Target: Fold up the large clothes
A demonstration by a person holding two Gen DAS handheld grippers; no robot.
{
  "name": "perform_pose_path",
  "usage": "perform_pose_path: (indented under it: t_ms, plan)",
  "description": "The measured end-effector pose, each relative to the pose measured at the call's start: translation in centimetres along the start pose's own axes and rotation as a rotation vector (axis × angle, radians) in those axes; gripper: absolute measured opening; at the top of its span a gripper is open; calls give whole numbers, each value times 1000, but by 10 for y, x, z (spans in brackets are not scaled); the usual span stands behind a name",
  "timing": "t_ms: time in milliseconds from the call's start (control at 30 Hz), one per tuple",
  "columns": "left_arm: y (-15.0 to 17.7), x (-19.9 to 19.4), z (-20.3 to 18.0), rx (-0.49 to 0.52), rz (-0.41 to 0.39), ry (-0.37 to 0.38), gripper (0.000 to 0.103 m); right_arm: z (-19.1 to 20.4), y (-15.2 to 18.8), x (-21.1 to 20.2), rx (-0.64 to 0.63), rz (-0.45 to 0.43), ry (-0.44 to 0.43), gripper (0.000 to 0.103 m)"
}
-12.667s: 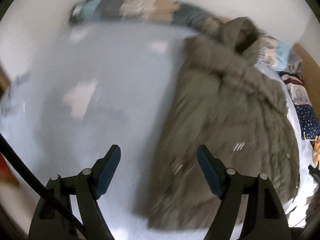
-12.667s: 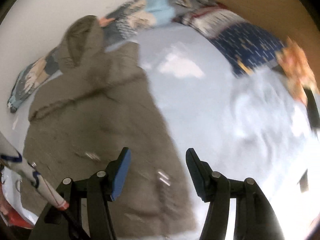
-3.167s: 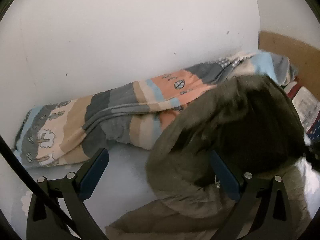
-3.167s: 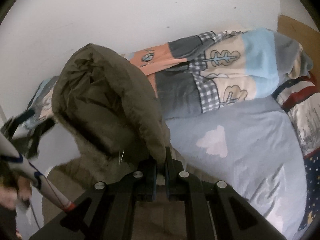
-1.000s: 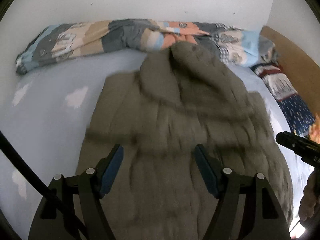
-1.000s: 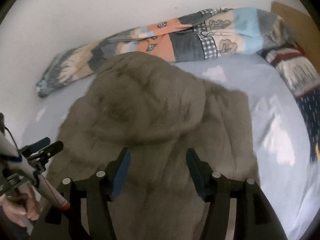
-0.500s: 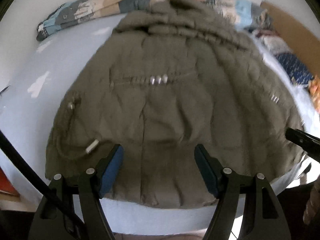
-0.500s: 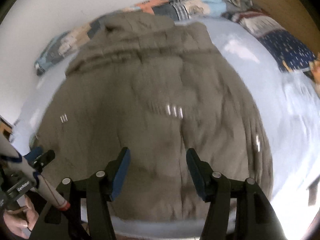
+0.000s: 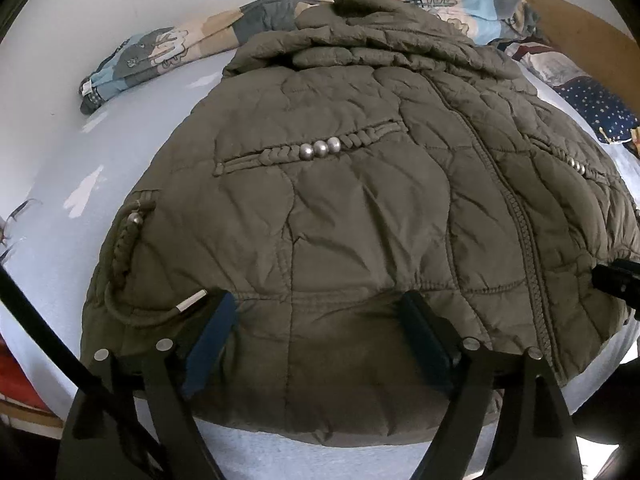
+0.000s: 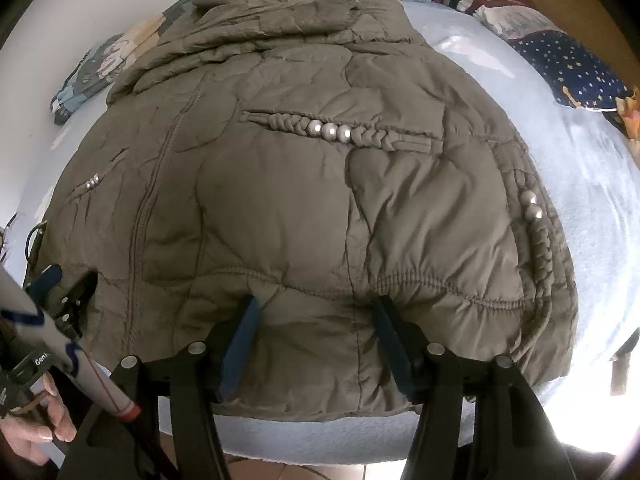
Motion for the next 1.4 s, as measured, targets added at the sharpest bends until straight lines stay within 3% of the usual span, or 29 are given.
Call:
perform_pose_path:
  t_ms: [233, 500, 633, 767, 900, 933, 1067, 1167, 1300, 1400]
  plan:
    - [1, 0, -1, 8, -14, -26, 87, 2, 9, -4, -18, -69, -24, 73]
    - [2, -2, -2, 35, -16, -57, 89, 16, 14, -2, -95, -53, -66, 102]
    - [2, -3, -2, 60, -20, -80, 90, 22, 18, -2, -142, -63, -24, 102]
    - [0, -3, -3, 76, -17, -100, 92, 23, 17, -7, -124, -63, -58, 101]
    - [-5, -6, -8, 177, -13, -101, 93, 18, 10, -31, -96, -128, -156, 76]
    - [-6, -7, -8, 173, -11, -87, 93, 13, 7, -38, -81, -158, -172, 75]
    - [-15, -22, 7, 55, -14, 40, 92, -32, -13, -61, 107, -243, -225, 67]
    - [-30, -46, 39, -65, -52, 70, 92, -81, -21, -69, 256, -284, -165, 67]
    - [-34, -84, 108, -273, -135, 65, 92, -136, -15, -52, 460, -230, -136, 67]
    - [-7, -81, 154, -478, -104, 96, 89, -152, -7, -33, 557, -167, -191, 67]
Point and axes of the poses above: each gripper's, at about its wrist camera, not at the fingertips, and x roughly the way its jaws point, z to its left, y to its underside, the point moved 8 cm from there along x, roughly the way its jaws point, and after that the axes turned 10 degrees about y, right-handed, at the moved point
